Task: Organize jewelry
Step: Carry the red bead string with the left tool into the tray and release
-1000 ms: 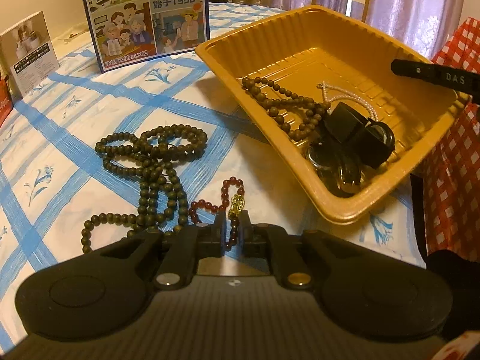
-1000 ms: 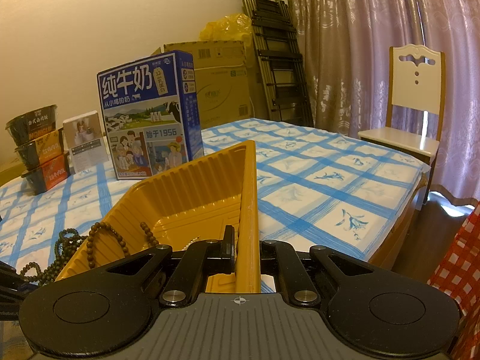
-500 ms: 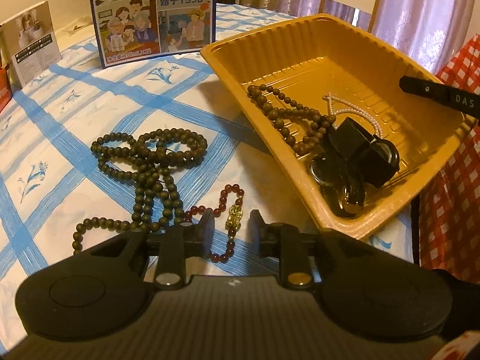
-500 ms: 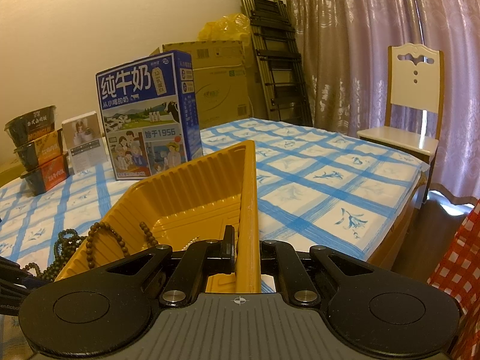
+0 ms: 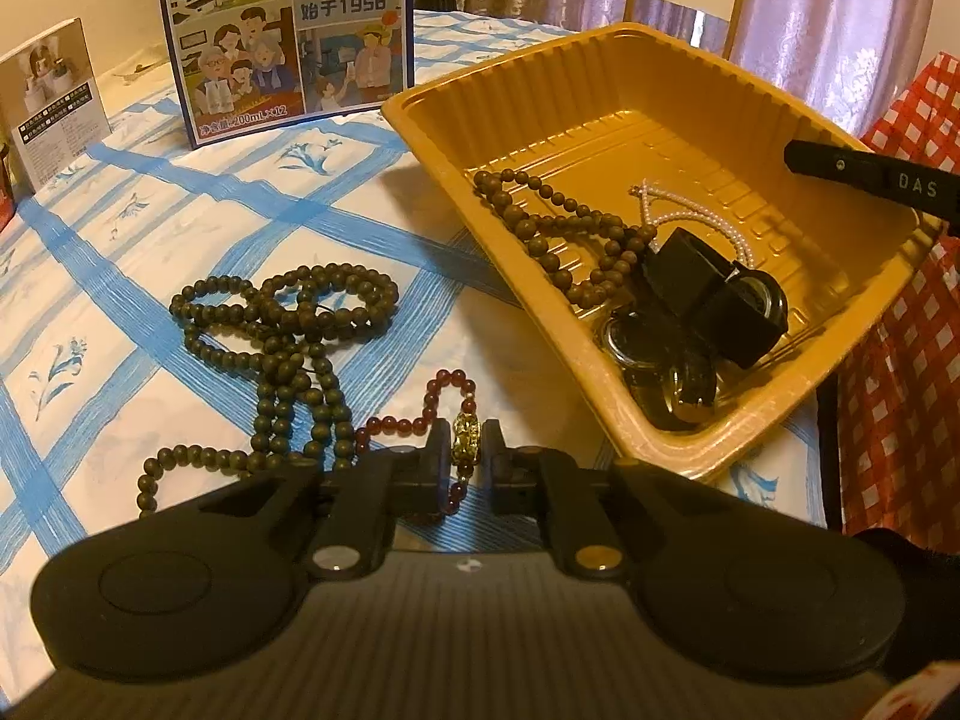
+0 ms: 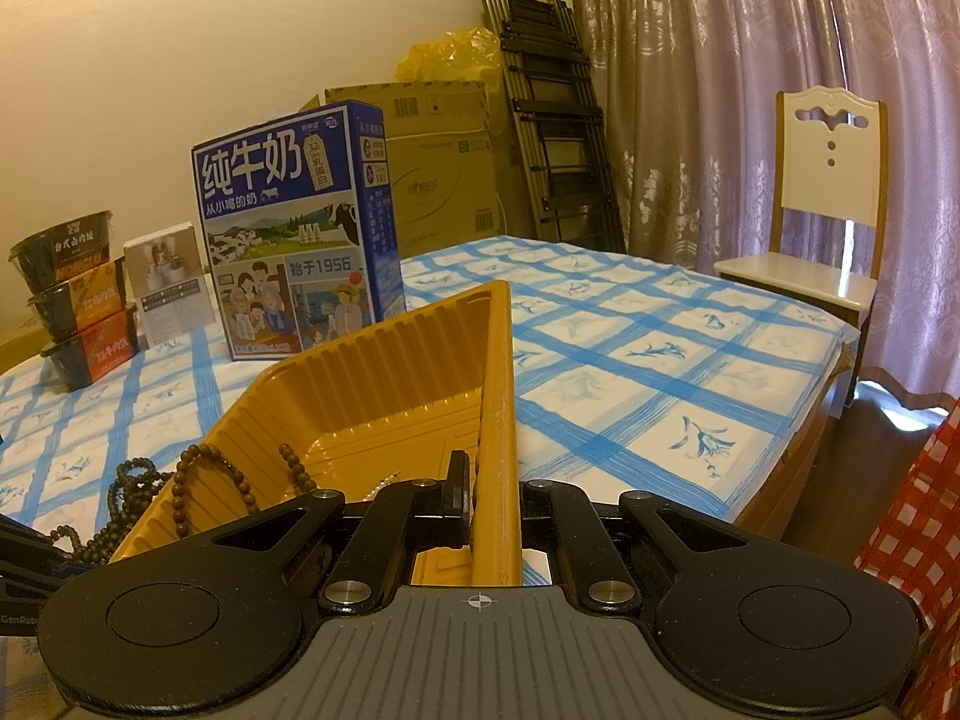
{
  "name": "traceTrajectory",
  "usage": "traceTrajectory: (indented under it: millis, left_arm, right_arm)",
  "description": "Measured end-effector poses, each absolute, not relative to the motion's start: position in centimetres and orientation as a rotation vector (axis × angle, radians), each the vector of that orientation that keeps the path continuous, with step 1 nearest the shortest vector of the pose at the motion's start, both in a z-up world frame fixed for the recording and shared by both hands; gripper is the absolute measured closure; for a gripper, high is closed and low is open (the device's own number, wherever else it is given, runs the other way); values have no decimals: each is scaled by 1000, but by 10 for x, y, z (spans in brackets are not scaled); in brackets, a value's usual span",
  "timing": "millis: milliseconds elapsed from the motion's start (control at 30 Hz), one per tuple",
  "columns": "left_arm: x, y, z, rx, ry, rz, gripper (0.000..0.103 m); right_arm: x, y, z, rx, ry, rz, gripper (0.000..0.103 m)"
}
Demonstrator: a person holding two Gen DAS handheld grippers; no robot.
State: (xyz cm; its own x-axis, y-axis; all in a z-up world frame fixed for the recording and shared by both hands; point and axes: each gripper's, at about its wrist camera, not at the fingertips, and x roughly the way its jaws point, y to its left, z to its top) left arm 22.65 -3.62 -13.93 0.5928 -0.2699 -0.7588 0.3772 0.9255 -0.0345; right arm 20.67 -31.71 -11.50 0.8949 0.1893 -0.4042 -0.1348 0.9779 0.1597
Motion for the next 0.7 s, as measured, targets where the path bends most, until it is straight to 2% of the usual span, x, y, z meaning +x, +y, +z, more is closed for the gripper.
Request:
traceTrajectory:
  millis: [300,367,400,700]
  left_arm:
    - [212,-19,-117,103,820,-350,95]
    - [208,-11,-107,86,806,-339,95]
    - [207,-8,-102,81,799,-332,98]
    - [198,12,-51,54,711,-298,98]
  right_arm:
    - [207,-317,-115,130,432,168,96]
    - [207,-317,-116,133,432,167,96]
    - [207,-317,-116,133,432,166,96]
    - [207,-317,-116,132,432,167,96]
